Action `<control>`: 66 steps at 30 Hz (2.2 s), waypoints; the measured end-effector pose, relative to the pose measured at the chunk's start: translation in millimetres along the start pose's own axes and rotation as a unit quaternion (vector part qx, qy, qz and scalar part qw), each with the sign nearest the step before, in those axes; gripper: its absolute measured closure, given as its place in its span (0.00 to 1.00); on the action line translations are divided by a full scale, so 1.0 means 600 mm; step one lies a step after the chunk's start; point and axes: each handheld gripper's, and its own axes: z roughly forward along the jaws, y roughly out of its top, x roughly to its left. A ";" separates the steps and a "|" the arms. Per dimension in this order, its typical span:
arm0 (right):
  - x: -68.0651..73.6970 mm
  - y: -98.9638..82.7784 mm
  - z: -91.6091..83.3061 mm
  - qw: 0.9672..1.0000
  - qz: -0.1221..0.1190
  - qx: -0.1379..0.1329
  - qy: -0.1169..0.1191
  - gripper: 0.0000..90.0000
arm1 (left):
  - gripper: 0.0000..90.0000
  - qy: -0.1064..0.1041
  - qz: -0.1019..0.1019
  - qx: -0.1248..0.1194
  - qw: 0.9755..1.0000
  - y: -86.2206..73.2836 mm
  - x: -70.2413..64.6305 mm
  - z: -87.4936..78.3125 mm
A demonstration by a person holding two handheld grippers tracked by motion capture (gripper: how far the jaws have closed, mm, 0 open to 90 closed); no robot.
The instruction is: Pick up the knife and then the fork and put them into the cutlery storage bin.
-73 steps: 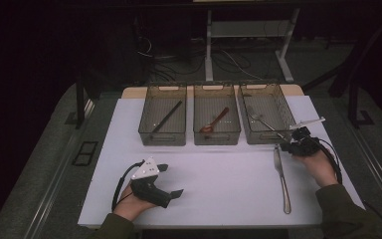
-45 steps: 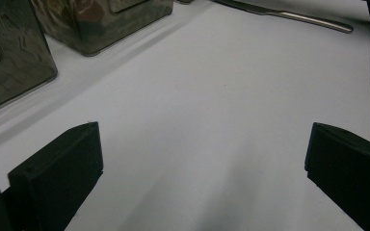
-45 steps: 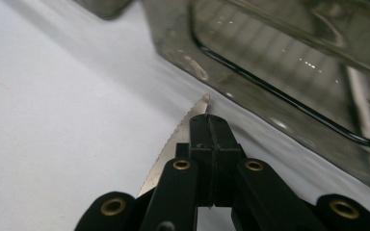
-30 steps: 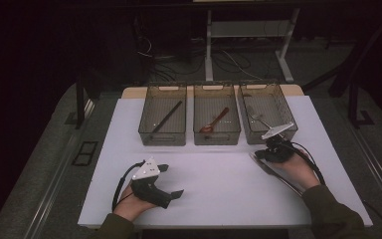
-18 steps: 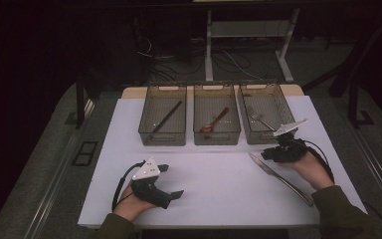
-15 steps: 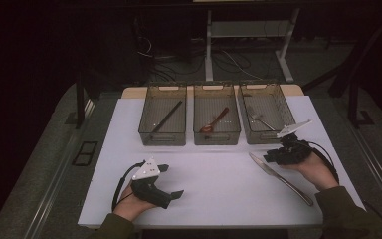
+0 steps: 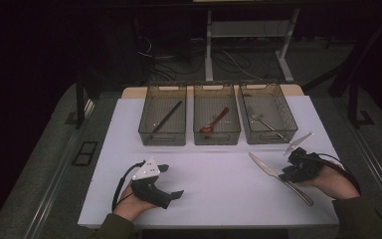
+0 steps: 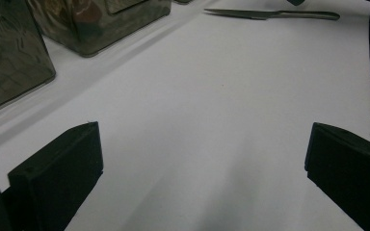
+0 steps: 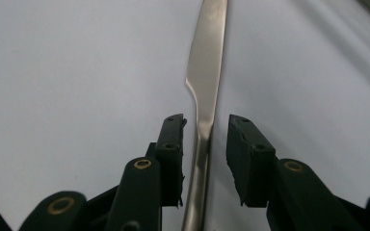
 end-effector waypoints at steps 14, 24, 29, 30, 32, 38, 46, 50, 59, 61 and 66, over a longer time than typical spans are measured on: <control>0.010 0.012 0.031 0.996 -0.015 0.087 -0.017 0.80 | 0.00 -0.002 0.001 0.004 1.000 0.000 0.000 0.001; 0.011 0.028 0.036 0.993 -0.006 0.119 -0.022 0.87 | 0.00 -0.003 0.002 0.007 1.000 -0.001 -0.001 0.003; 0.013 0.031 0.037 0.992 -0.011 0.126 -0.029 0.87 | 0.00 -0.003 0.002 0.006 1.000 -0.001 -0.001 0.003; 0.012 0.031 0.037 0.992 -0.010 0.124 -0.027 0.88 | 0.00 -0.003 0.002 0.006 1.000 -0.001 -0.001 0.002; 0.011 0.028 0.035 0.993 -0.007 0.119 -0.024 0.88 | 0.00 -0.003 0.002 0.004 1.000 -0.001 0.000 0.002; 0.000 0.023 0.014 0.998 0.000 0.064 -0.010 0.88 | 0.00 -0.002 0.002 0.006 1.000 -0.001 0.000 0.001; -0.017 0.014 -0.019 0.999 0.022 -0.034 -0.010 0.88 | 0.00 -0.002 0.001 0.004 1.000 0.000 0.000 0.001; -0.028 0.007 -0.032 0.996 0.044 -0.077 -0.014 0.88 | 0.00 -0.002 0.001 0.004 1.000 0.000 0.000 0.001; -0.046 -0.005 -0.057 0.985 0.075 -0.156 -0.012 0.88 | 0.00 -0.003 0.002 0.005 1.000 0.000 0.000 0.002; -0.049 -0.007 -0.063 0.981 0.079 -0.177 -0.018 0.88 | 0.00 -0.003 0.003 0.006 1.000 0.000 0.000 0.002; -0.060 -0.009 -0.075 0.968 0.093 -0.230 -0.015 0.88 | 0.00 -0.004 0.003 0.006 1.000 0.000 -0.001 0.003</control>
